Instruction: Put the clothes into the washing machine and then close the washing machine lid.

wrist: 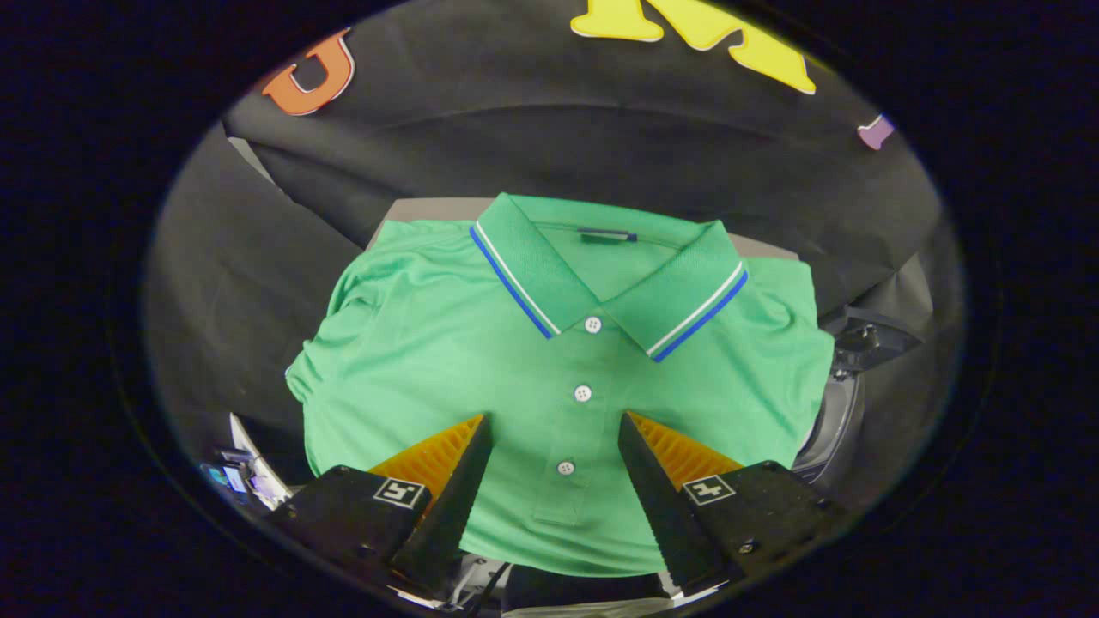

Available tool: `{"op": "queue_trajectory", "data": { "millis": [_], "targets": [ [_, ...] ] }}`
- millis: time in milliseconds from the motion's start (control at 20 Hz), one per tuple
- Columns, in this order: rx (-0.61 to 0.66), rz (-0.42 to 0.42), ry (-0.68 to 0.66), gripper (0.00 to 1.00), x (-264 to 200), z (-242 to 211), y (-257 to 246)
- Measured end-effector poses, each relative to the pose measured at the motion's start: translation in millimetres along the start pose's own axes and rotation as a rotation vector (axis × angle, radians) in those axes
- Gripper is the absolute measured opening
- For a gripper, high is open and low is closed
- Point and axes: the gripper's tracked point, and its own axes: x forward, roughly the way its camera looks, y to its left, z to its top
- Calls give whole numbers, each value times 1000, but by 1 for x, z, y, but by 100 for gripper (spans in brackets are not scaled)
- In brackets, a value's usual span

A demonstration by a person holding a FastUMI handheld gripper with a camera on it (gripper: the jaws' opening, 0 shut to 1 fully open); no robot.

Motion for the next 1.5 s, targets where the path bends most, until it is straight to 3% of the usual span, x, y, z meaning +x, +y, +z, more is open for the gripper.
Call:
{"op": "queue_trajectory", "data": {
  "millis": [200,500,600,750,850,950,1350,1500],
  "targets": [
    [13,-71,66,91,3,-5,5],
    [41,-65,116,87,0,-7,-1],
    [121,-65,123,74,1,-1,-11],
    [169,-50,136,29,3,3,-17],
    [190,9,148,16,-1,6,-16],
    [363,148,213,7,-11,5,-5],
    [328,342,108,5,-76,39,-15],
    [322,399,71,5,-96,31,-15]
  ]
}}
